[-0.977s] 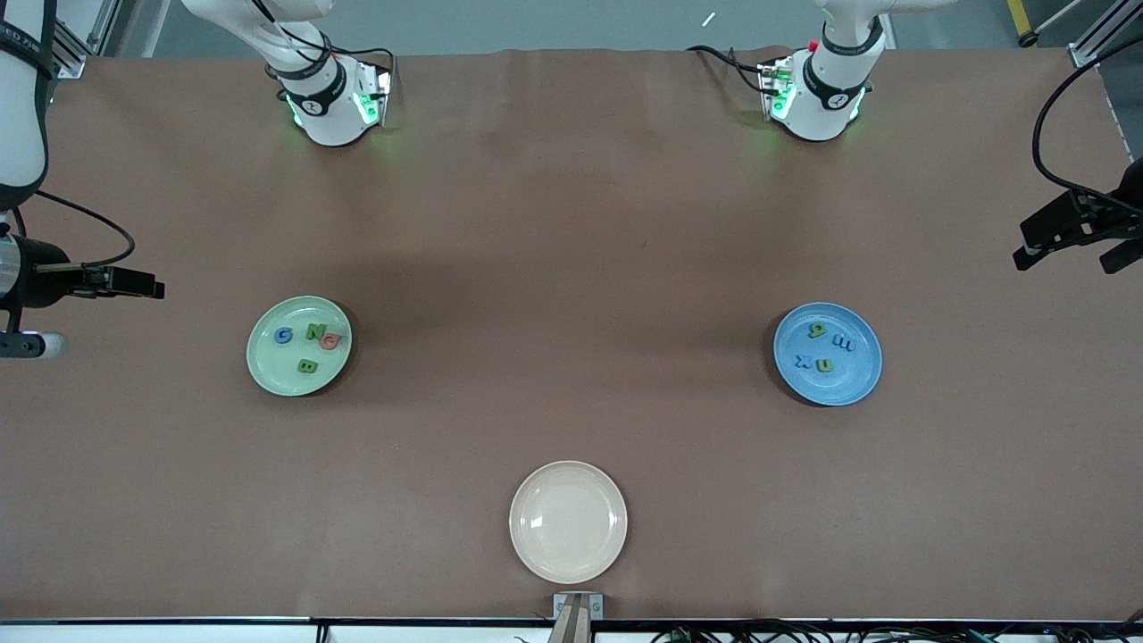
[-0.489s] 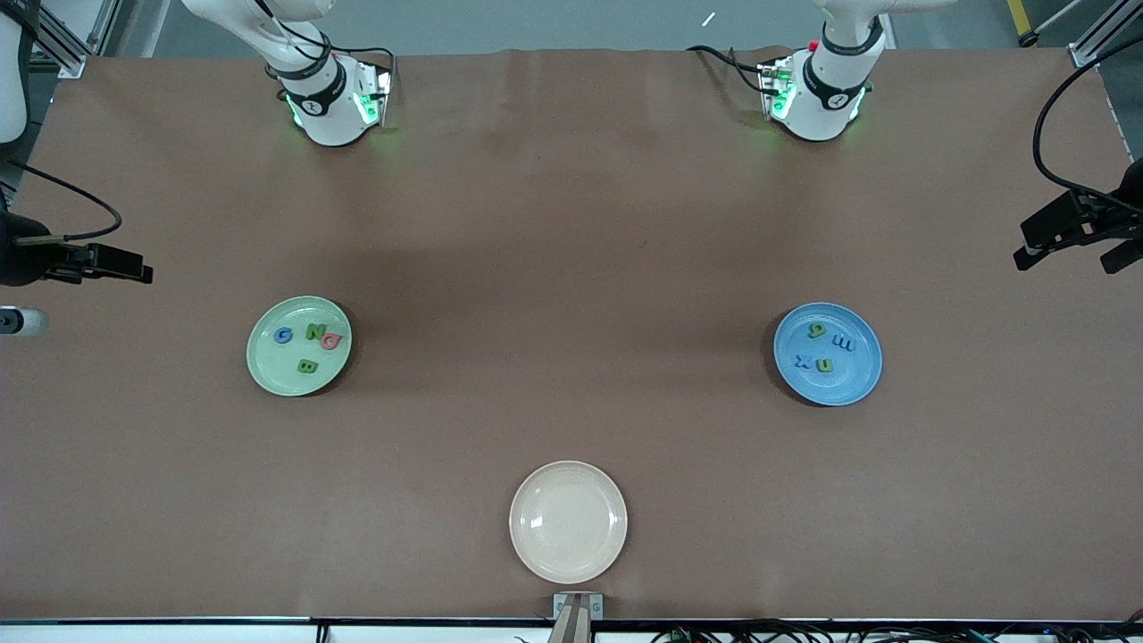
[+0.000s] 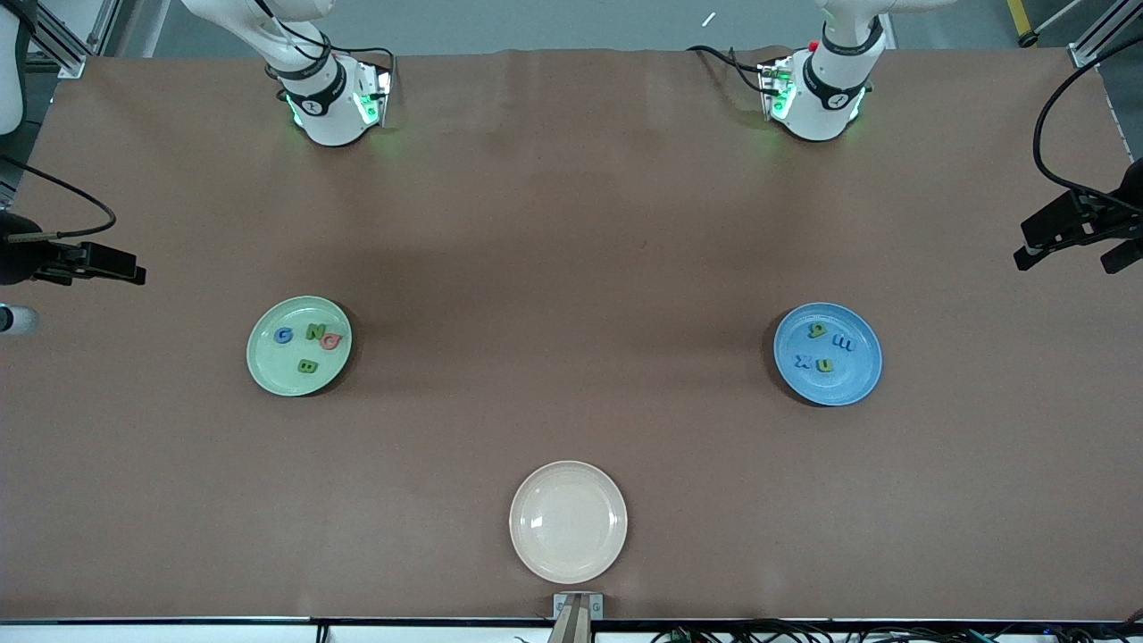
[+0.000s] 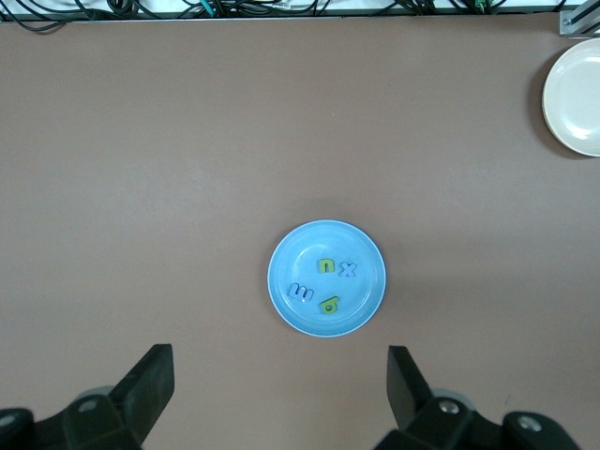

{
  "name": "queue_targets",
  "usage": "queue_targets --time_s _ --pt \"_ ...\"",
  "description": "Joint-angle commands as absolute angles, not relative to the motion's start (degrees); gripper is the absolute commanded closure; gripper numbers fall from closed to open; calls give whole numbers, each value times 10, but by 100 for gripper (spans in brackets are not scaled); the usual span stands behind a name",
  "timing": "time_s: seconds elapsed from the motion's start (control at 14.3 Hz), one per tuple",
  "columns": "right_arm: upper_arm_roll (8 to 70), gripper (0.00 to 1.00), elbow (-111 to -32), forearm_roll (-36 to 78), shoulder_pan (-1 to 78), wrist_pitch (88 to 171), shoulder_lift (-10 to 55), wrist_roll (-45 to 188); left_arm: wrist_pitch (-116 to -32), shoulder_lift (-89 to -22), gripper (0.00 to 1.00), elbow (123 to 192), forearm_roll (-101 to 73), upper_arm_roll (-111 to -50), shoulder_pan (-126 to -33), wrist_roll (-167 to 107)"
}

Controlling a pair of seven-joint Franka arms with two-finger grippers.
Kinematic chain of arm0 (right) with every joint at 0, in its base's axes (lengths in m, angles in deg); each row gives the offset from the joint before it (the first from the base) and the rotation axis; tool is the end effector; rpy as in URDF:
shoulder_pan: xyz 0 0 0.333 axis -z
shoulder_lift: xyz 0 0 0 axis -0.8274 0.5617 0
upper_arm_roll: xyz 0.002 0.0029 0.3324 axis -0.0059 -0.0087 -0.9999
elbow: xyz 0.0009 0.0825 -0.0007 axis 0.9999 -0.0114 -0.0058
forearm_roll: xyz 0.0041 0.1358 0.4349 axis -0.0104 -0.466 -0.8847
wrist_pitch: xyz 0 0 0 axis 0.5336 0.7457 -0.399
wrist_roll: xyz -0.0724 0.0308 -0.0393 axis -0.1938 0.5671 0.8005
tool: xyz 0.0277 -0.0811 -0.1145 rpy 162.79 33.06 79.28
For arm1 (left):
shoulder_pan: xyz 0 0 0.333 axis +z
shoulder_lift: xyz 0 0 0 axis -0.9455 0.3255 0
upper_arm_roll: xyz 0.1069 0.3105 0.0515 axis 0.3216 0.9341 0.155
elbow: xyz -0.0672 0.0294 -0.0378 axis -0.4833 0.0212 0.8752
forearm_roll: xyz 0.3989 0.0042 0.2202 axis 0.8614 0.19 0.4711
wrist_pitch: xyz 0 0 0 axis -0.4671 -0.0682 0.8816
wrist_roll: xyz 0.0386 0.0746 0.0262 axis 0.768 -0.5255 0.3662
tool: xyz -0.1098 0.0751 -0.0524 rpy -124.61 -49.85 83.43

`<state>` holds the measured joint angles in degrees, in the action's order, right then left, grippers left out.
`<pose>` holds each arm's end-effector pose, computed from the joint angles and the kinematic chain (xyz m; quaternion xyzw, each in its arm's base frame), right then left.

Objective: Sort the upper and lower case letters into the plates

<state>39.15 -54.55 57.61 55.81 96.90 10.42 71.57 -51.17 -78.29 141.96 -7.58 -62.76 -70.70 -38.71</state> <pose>0.6556 -0.0577 0.5482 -0.9963 0.0017 0.0859 0.0038 0.6465 -0.0066 0.6395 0.9975 -0.0194 0.0643 0.0196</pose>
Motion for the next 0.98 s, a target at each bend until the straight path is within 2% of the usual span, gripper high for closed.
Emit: queue_targets --time_s 0.0,0.42,0.91 --pt "385 0 -528 611 557 967 97 713 -501 -784 0 1410 -77 -632 -703 -392" --pt "385 0 -483 612 559 946 96 712 -501 -784 0 1409 -77 -632 -702 -394" --pt "387 0 -480 571 564 896 85 711 -502 -784 0 1408 -77 -632 -703 -394"
